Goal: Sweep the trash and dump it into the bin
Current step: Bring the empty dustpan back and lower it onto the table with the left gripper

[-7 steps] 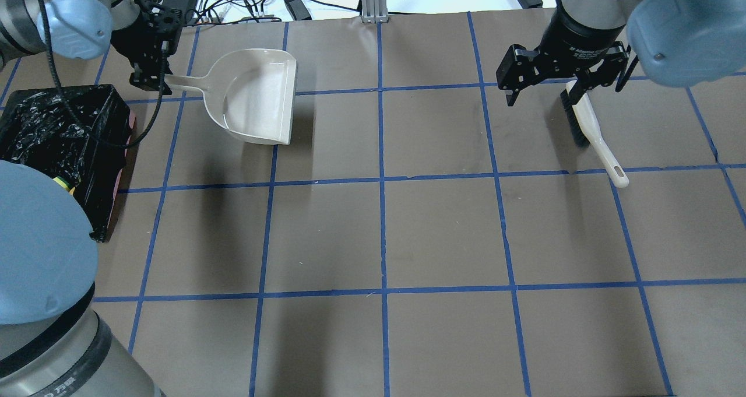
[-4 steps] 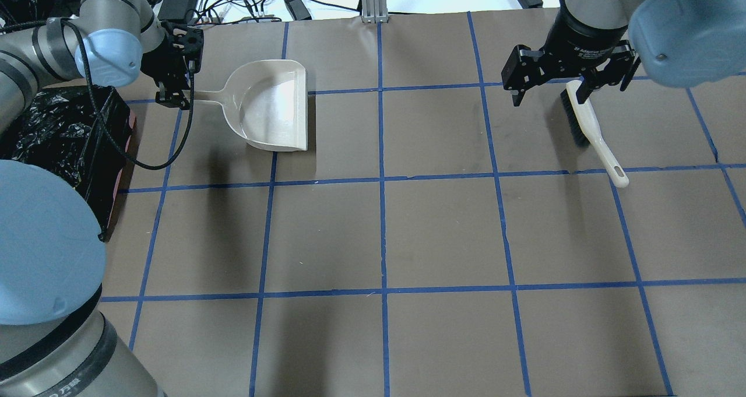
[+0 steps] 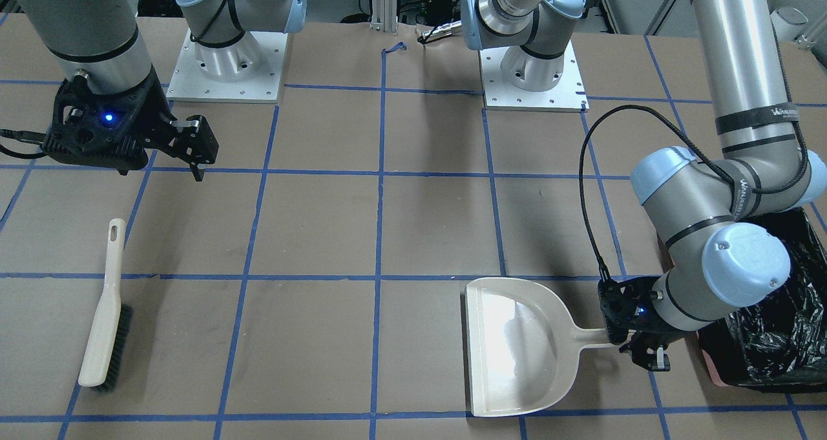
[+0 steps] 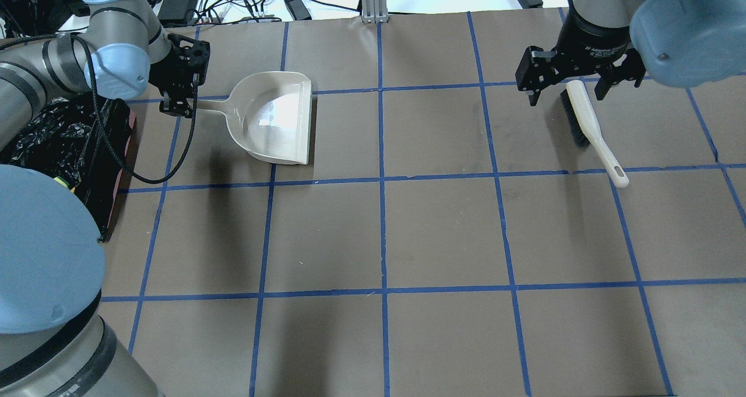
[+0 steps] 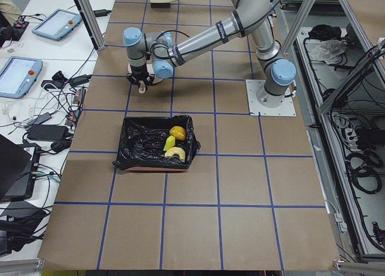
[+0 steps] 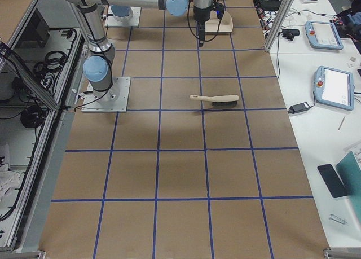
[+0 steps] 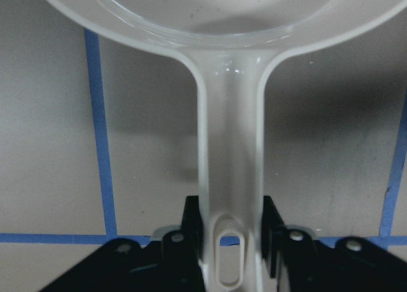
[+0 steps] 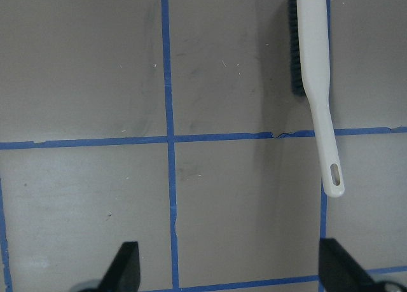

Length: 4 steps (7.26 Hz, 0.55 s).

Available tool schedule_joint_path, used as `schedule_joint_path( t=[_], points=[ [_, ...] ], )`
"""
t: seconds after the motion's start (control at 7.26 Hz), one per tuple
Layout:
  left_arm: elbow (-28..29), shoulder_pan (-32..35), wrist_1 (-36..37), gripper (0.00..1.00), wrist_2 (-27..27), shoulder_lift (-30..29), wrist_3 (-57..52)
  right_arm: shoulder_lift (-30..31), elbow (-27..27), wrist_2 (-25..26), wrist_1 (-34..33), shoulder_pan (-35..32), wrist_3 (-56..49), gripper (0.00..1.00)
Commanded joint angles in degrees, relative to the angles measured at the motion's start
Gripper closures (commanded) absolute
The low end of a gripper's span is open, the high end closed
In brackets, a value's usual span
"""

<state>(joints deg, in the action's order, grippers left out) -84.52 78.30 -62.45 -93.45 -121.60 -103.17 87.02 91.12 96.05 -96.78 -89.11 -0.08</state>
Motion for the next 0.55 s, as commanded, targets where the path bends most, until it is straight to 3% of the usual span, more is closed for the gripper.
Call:
schedule_joint_path(
  t=[0.0,0.28,0.41],
  points=[
    [-0.21,0.01,0.05,0.71,0.02,-0.30,-0.54,0.43,-0.07,-1.11,0.09,-0.01,-0.01,0.00],
    [-0.56,0.01,0.14,0.21,0.46,-0.13,-0.54,0.96,0.02,-2.79,0.01,-0.01,-0.01,0.00],
    [-0.47,0.18,0.23,0.12,0.63,0.74,-0.46,2.17,0.02,-3.06,0.09,-0.01,-0.09,0.00]
  ],
)
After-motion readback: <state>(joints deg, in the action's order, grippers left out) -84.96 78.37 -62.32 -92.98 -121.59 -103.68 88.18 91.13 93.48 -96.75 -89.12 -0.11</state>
